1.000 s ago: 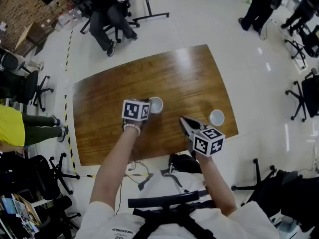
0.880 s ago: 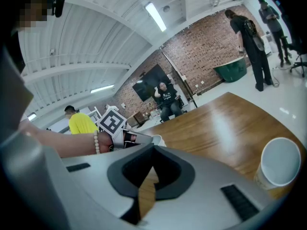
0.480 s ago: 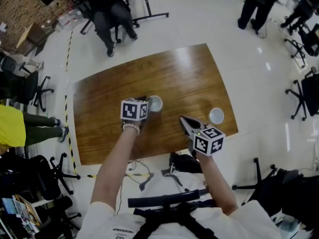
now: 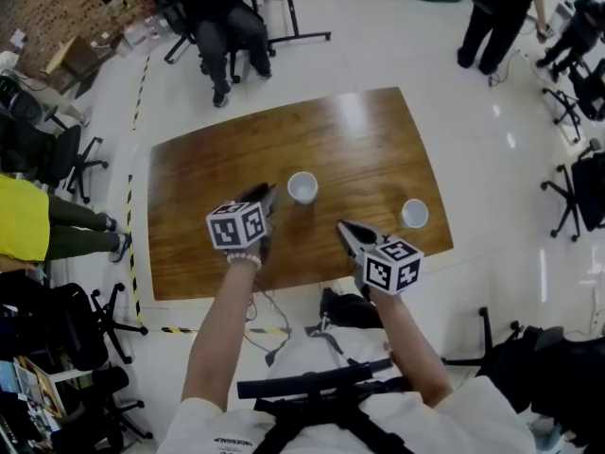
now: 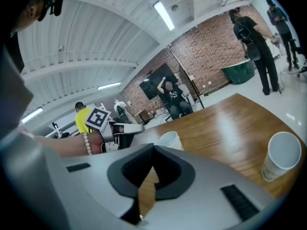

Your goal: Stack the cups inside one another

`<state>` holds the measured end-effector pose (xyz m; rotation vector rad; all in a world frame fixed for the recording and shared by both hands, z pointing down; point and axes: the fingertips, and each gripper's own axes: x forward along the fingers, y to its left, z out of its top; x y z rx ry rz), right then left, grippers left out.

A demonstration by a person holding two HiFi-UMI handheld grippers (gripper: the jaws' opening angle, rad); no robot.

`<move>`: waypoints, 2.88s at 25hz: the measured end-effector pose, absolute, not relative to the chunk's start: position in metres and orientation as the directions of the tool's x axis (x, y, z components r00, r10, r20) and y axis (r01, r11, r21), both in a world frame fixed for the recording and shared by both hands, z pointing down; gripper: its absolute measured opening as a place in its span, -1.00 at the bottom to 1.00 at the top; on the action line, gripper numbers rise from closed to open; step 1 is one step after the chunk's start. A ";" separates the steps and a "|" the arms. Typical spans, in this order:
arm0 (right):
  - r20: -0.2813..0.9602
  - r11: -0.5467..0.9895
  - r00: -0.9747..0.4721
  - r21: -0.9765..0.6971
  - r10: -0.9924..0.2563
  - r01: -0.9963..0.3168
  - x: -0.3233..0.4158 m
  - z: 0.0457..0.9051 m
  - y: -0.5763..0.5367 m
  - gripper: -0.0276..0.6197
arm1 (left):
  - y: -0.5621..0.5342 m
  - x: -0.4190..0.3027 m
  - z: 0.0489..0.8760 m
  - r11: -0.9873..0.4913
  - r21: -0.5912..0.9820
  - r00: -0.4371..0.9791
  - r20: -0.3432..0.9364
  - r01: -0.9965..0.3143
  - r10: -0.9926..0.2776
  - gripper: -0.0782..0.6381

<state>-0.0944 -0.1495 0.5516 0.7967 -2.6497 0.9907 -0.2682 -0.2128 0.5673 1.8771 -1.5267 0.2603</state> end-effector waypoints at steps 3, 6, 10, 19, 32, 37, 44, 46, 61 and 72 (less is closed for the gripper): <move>0.359 0.654 -0.846 -0.537 -0.394 -0.532 -0.105 0.547 -0.129 -0.91 | -0.178 -0.279 0.553 -0.032 0.431 0.264 0.490 -0.902 -0.831 -0.47; 0.356 0.677 -0.858 -0.529 -0.370 -0.511 -0.114 0.543 -0.106 -0.91 | -0.141 -0.280 0.547 -0.020 0.468 0.255 0.445 -0.883 -0.859 -0.47; 0.353 0.716 -0.878 -0.514 -0.324 -0.472 -0.125 0.539 -0.069 -0.91 | -0.090 -0.274 0.542 -0.009 0.472 0.237 0.426 -0.881 -0.873 -0.47; 0.373 0.759 -0.888 -0.485 -0.271 -0.435 -0.125 0.534 0.036 -0.91 | 0.032 -0.249 0.545 0.009 0.425 0.212 0.470 -0.905 -0.857 -0.47; 0.394 0.667 -0.807 -0.458 -0.440 -0.587 -0.015 0.532 0.071 -0.91 | 0.052 -0.140 0.553 -0.147 0.391 0.348 0.515 -0.909 -0.783 -0.47; 0.384 0.628 -0.771 -0.447 -0.508 -0.636 0.036 0.526 0.040 -0.91 | -0.001 -0.088 0.548 -0.243 0.349 0.404 0.527 -0.905 -0.748 -0.47; 0.369 0.584 -0.735 -0.447 -0.570 -0.677 0.092 0.519 -0.026 -0.91 | -0.084 -0.025 0.552 -0.325 0.311 0.448 0.562 -0.893 -0.695 -0.47; 0.362 0.575 -0.729 -0.451 -0.581 -0.683 0.110 0.517 -0.046 -0.91 | -0.104 -0.008 0.555 -0.332 0.304 0.450 0.574 -0.893 -0.684 -0.47; 0.366 0.549 -0.738 -0.499 -0.567 -0.670 0.149 0.533 -0.129 -0.91 | -0.210 0.048 0.589 -0.396 0.235 0.440 0.687 -0.888 -0.578 -0.31; 0.413 0.518 -0.693 -0.464 -0.591 -0.718 0.172 0.542 -0.182 -0.91 | -0.237 0.058 0.624 -0.408 0.236 0.428 0.763 -0.882 -0.484 -0.31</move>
